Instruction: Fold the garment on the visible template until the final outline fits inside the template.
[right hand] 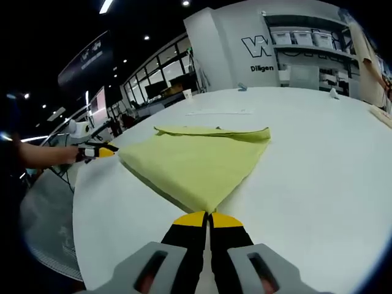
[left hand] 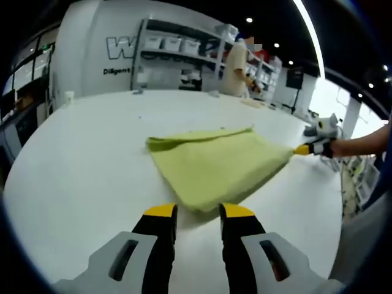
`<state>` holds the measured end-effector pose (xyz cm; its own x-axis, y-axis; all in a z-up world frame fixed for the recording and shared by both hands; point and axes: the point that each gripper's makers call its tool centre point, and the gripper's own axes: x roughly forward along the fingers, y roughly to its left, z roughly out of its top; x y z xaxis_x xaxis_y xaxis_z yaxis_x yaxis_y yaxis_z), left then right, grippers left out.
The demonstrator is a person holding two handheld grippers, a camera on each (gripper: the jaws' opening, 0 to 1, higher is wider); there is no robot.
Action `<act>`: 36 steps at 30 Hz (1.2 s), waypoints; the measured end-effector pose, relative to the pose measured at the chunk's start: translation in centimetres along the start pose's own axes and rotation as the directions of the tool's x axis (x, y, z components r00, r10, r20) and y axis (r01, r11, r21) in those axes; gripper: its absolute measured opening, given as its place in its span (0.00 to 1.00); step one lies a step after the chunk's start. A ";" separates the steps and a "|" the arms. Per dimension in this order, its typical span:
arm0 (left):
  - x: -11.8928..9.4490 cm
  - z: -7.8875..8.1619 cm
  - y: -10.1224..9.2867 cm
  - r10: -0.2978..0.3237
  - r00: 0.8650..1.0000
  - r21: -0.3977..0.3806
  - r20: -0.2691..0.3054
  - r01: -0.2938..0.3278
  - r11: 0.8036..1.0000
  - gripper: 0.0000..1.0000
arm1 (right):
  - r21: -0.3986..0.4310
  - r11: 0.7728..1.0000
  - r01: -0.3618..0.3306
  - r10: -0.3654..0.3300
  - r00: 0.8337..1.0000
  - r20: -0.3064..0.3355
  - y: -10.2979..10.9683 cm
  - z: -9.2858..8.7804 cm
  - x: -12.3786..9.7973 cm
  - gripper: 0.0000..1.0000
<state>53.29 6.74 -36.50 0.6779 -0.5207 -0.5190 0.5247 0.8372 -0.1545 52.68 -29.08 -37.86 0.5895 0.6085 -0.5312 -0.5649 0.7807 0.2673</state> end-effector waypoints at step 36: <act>-1.9 -1.4 -0.8 -0.105 0.988 0.211 -0.117 0.128 0.969 0.00 | 0.019 1.000 0.002 -0.002 1.000 -0.019 0.2 -0.3 -2.1 0.00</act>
<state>50.90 7.33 -36.55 0.5541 -0.5829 -0.5943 0.7042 0.7089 -0.0386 51.15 -30.29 -36.95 0.5792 0.6043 -0.5471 -0.5524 0.7845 0.2817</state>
